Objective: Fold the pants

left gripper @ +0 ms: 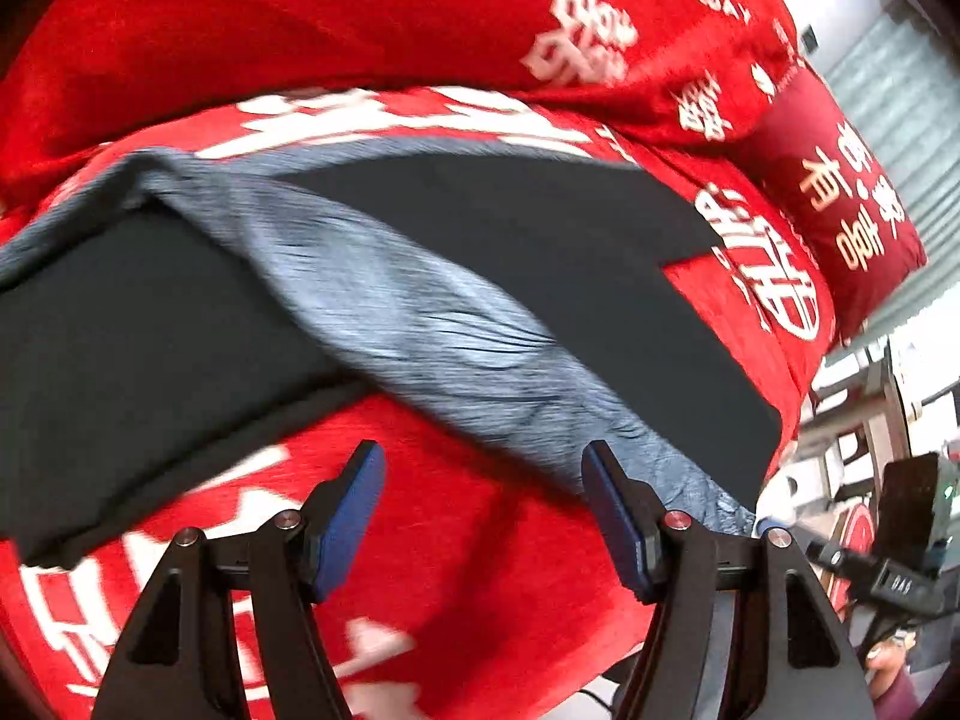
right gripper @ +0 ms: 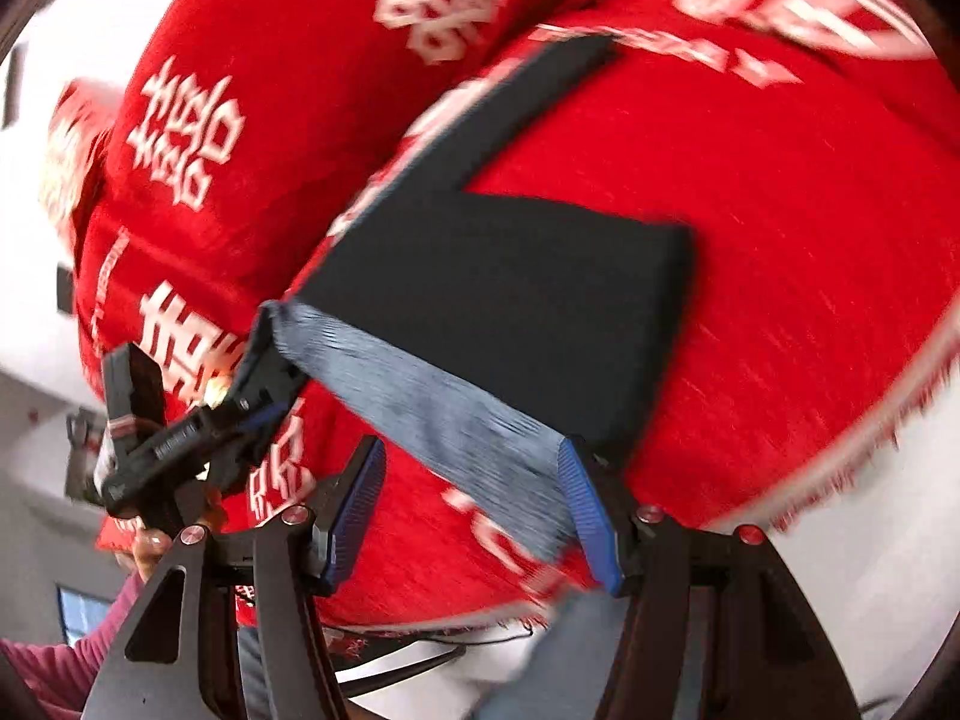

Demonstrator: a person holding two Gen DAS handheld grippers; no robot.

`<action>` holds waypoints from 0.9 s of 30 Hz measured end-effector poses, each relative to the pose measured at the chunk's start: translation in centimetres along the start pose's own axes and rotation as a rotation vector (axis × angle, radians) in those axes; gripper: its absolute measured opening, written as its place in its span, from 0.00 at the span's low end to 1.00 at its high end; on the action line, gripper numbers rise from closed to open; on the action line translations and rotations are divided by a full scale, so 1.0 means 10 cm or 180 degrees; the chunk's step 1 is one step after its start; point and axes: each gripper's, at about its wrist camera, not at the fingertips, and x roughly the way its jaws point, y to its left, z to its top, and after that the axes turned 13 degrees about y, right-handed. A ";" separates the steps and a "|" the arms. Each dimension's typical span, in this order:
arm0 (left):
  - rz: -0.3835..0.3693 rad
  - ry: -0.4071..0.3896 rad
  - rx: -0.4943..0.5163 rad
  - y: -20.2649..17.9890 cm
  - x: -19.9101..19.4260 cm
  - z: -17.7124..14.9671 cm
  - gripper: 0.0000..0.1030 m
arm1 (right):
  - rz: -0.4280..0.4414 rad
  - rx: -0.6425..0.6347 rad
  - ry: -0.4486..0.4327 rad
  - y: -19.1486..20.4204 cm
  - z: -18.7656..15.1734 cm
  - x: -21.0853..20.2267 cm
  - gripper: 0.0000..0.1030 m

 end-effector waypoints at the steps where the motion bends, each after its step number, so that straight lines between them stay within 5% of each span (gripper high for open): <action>1: 0.0007 0.0031 0.0015 -0.05 0.05 0.02 0.67 | 0.0092 0.0058 0.0013 -0.09 -0.02 0.01 0.62; 9: 0.0055 0.0109 0.0039 -0.25 0.23 0.03 0.67 | 0.0532 0.0055 0.0151 -0.28 -0.05 0.18 0.62; 12: 0.0063 0.0077 0.0039 -0.27 0.27 0.07 0.67 | 0.0656 0.0139 0.0186 -0.34 -0.03 0.25 0.49; 13: 0.0040 0.0073 0.0041 -0.27 0.27 0.07 0.60 | 0.0659 0.0159 0.0222 -0.35 -0.02 0.28 0.18; 14: 0.0011 0.0088 0.0046 -0.28 0.27 0.08 0.52 | 0.0701 0.0167 0.0209 -0.35 -0.01 0.27 0.15; 15: -0.0026 0.0143 0.0055 -0.28 0.28 0.10 0.27 | 0.0764 0.0130 0.0146 -0.32 -0.01 0.23 0.14; 19: -0.0196 0.0156 -0.0020 -0.29 0.22 0.20 0.22 | 0.0909 -0.0147 -0.0065 -0.09 0.12 -0.10 0.13; 27: -0.0051 -0.0235 0.0223 -0.53 -0.14 0.84 0.22 | 0.0728 -0.0471 -0.0199 0.36 1.38 -0.52 0.13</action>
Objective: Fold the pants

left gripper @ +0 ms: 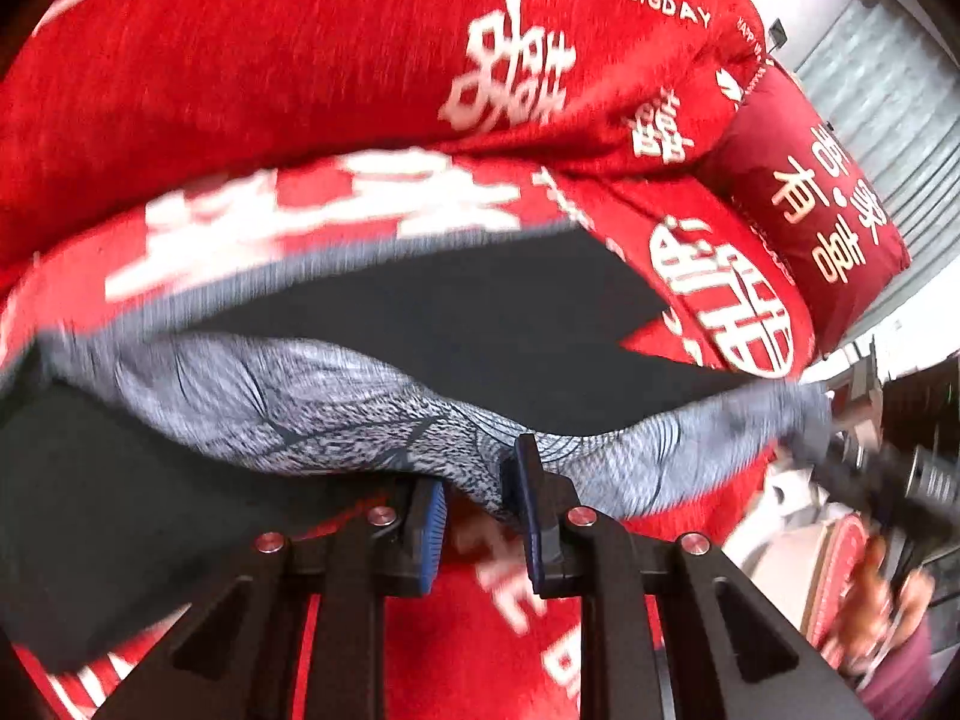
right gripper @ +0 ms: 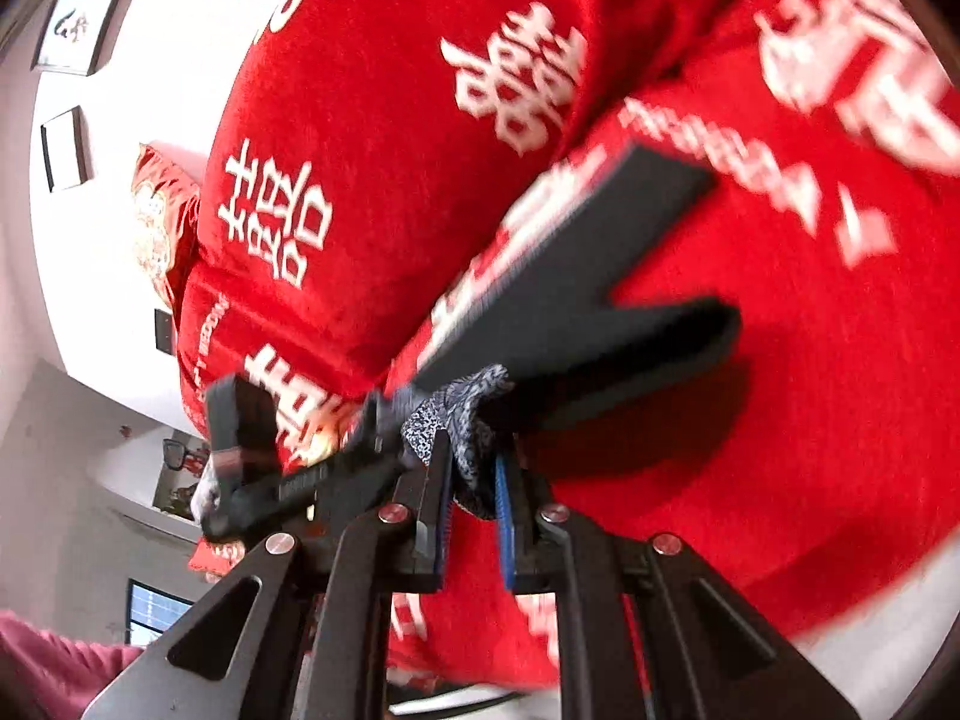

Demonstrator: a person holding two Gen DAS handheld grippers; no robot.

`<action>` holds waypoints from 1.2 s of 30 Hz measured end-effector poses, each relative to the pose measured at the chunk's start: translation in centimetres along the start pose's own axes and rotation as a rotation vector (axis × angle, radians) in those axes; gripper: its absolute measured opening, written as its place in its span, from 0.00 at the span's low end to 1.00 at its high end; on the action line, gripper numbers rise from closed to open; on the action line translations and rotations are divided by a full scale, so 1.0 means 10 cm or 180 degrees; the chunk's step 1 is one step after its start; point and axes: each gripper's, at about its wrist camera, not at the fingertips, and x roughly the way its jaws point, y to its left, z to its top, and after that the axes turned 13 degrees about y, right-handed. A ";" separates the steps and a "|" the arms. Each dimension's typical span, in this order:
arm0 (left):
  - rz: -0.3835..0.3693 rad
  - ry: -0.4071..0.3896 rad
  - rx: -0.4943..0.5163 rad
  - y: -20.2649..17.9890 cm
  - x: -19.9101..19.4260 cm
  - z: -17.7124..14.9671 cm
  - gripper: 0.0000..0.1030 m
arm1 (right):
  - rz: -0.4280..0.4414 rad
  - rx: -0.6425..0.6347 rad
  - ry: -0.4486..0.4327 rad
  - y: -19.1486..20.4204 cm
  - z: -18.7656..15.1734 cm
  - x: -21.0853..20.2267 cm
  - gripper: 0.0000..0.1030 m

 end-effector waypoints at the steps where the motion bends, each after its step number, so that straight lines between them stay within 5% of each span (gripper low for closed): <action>1: 0.0016 -0.0034 0.0003 0.01 -0.01 0.10 0.22 | 0.0002 -0.0017 0.0006 0.00 0.19 -0.01 0.13; 8: 0.0272 -0.0199 -0.0009 0.22 -0.03 0.82 0.25 | -0.0153 0.0086 0.0133 -0.06 1.49 0.37 0.13; 10: 0.0433 -0.0306 -0.0021 0.31 -0.11 0.89 0.63 | -0.0211 0.0189 0.0160 -0.14 1.69 0.52 0.13; 11: 0.0571 -0.0412 -0.0021 0.35 -0.17 0.87 0.70 | -0.0296 0.0241 0.0220 -0.18 1.76 0.59 0.13; 14: 0.0712 -0.0459 0.0023 0.51 -0.27 0.82 0.71 | -0.0488 0.0386 0.0263 -0.35 1.90 0.75 0.14; 17: 0.0938 -0.0355 -0.0106 0.79 -0.25 0.68 0.71 | -0.0668 0.0502 0.0281 -0.46 1.93 0.78 0.29; 20: 0.1121 -0.0290 -0.0220 1.09 -0.26 0.39 0.71 | -0.0598 0.0528 0.0014 -0.42 1.83 0.54 0.54; 22: 0.1241 -0.0232 -0.0360 1.35 -0.31 0.13 0.71 | -0.0430 0.0401 -0.0019 -0.33 1.67 0.41 0.54; 25: 0.1320 -0.0215 -0.0625 1.71 -0.43 -0.25 0.71 | -0.0144 0.0312 0.0306 -0.22 1.28 0.50 0.54; 31: 0.1441 -0.0297 -0.1163 2.35 -0.77 -0.83 0.71 | 0.0417 0.0232 0.1051 0.16 0.51 1.45 0.54; 36: 0.1729 -0.0268 -0.1358 2.83 -0.85 -1.13 0.74 | 0.0516 0.0154 0.1462 0.51 0.06 2.26 0.54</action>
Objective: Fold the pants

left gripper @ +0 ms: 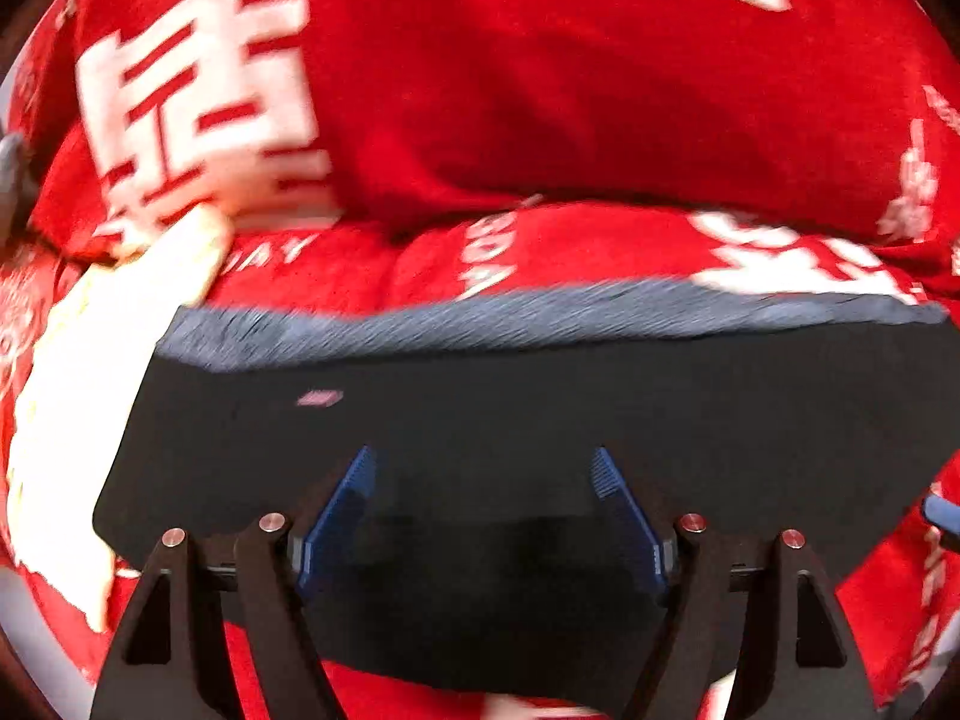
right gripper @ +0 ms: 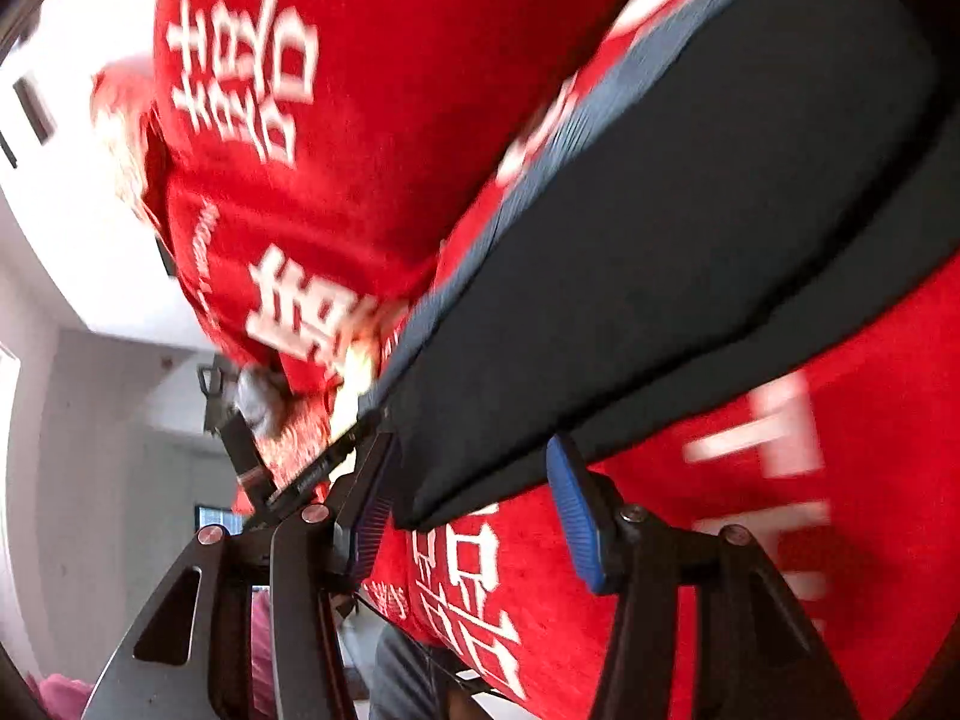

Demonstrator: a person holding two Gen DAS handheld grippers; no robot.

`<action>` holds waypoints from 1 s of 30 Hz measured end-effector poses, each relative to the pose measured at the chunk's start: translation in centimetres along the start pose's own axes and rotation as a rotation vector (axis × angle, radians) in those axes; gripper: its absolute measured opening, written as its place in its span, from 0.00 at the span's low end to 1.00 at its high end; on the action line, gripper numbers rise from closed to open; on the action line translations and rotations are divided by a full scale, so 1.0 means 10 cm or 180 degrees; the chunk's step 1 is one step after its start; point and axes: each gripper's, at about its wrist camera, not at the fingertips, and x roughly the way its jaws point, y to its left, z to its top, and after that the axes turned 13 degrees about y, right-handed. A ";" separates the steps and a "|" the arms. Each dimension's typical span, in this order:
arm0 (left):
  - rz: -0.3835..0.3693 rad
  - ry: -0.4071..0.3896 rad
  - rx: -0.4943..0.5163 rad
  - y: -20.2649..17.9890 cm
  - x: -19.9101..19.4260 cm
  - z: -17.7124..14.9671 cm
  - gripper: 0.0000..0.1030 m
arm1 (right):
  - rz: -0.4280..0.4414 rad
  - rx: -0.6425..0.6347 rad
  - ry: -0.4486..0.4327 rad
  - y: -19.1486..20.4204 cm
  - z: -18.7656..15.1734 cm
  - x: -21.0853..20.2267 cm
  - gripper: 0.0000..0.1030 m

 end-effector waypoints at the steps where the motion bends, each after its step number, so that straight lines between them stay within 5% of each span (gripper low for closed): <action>1: -0.0006 0.0046 -0.0043 0.08 0.06 -0.03 0.74 | 0.0020 0.0031 0.0051 0.01 -0.01 0.12 0.54; 9: -0.0170 0.0084 -0.0174 0.31 0.30 -0.24 0.77 | -0.0272 -0.0092 -0.0046 0.13 -0.04 0.50 0.53; 10: -0.0169 0.0085 -0.0169 0.31 0.30 -0.24 0.77 | -0.0291 -0.0054 -0.0055 0.13 -0.02 0.53 0.48; 13: -0.0203 0.0097 -0.0160 0.31 0.29 -0.25 0.77 | -0.0398 0.0110 -0.0063 0.12 0.04 0.57 0.10; 18: -0.0244 0.0091 -0.0136 0.42 0.28 -0.33 0.77 | -0.0366 -0.0161 -0.0227 0.36 -0.24 0.43 0.09; 21: -0.0193 0.0109 -0.0141 0.42 0.26 -0.36 0.77 | -0.0609 -0.0033 -0.0159 0.20 -0.26 0.53 0.09; 24: -0.0242 0.0078 -0.0088 0.36 0.12 -0.39 0.77 | -0.0499 0.0155 -0.0119 0.08 -0.27 0.52 0.12; 27: -0.0316 -0.0038 0.0036 0.24 -0.05 -0.38 0.77 | -0.0609 -0.0051 -0.0135 0.22 -0.31 0.27 0.16; 30: -0.0442 -0.0095 0.0141 0.00 -0.12 -0.30 0.77 | -0.0920 -0.0300 -0.0494 0.31 -0.38 -0.27 0.16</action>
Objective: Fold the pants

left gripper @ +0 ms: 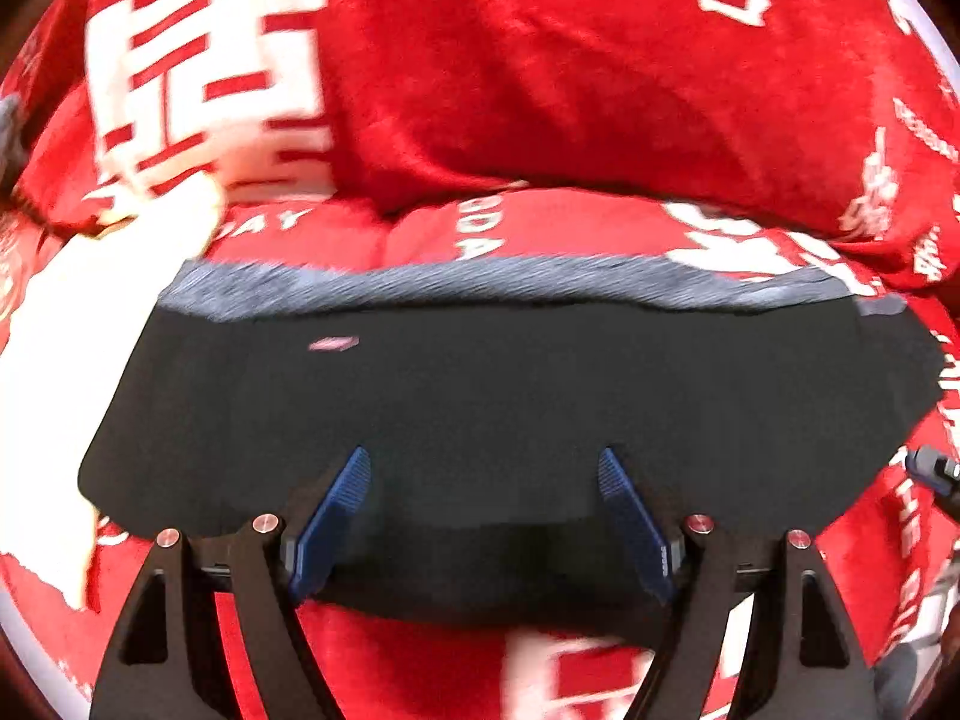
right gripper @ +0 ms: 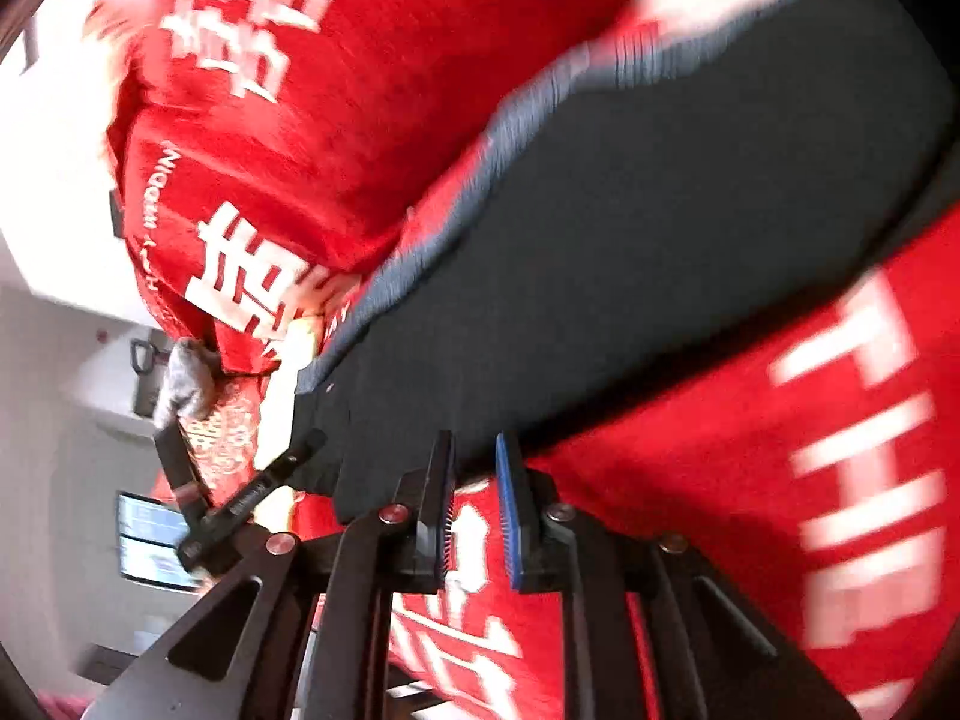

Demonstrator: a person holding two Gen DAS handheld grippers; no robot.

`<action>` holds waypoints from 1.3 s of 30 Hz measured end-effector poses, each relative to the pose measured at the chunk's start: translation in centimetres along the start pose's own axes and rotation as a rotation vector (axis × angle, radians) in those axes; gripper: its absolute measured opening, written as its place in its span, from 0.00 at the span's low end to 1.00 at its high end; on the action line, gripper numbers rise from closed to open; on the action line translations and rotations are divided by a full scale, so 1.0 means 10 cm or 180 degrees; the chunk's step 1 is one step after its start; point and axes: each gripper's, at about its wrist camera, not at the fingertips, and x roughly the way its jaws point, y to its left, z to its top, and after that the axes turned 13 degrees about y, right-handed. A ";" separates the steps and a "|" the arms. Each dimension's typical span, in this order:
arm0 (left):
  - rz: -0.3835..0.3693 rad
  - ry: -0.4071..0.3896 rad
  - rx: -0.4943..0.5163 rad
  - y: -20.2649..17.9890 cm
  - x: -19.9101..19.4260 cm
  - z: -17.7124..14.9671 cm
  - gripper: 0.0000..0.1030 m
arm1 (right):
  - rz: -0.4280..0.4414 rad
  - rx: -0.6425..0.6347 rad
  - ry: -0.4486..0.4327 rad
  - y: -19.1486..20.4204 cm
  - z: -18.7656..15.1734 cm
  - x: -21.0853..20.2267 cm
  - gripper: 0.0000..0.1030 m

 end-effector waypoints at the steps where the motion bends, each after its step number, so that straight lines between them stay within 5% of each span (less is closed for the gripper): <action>1: -0.0037 0.0008 0.0020 -0.10 0.03 0.04 0.77 | -0.0091 0.0050 -0.0123 -0.08 0.02 -0.15 0.16; 6: 0.0100 0.0232 0.0016 -0.43 0.40 0.06 0.77 | -0.0177 0.0841 -0.0784 -0.87 0.22 -0.95 0.20; 10: 0.0208 0.0116 -0.0073 -0.47 0.43 -0.01 0.82 | -0.0333 0.1027 -0.1021 -1.24 0.43 -1.26 0.63; 16: 0.0238 0.0110 -0.0173 -0.46 0.43 -0.02 0.82 | -0.0485 0.1362 -0.0949 -1.42 0.76 -1.04 0.63; 20: 0.0270 0.0091 -0.0183 -0.46 0.43 -0.03 0.84 | -0.0624 0.1176 -0.0932 -1.28 0.82 -1.00 0.63; 31: 0.0429 0.0059 -0.0047 -0.55 0.46 -0.08 0.84 | -0.0100 0.1185 -0.1019 -1.44 0.66 -1.15 0.63; 37: 0.0524 0.0065 0.0000 -0.59 0.47 -0.09 0.84 | -0.0008 0.1198 -0.1088 -1.51 0.79 -1.14 0.55; 39: 0.0533 0.0061 0.0003 -0.59 0.47 -0.09 0.84 | -0.0089 0.1315 -0.1029 -1.56 0.82 -1.09 0.13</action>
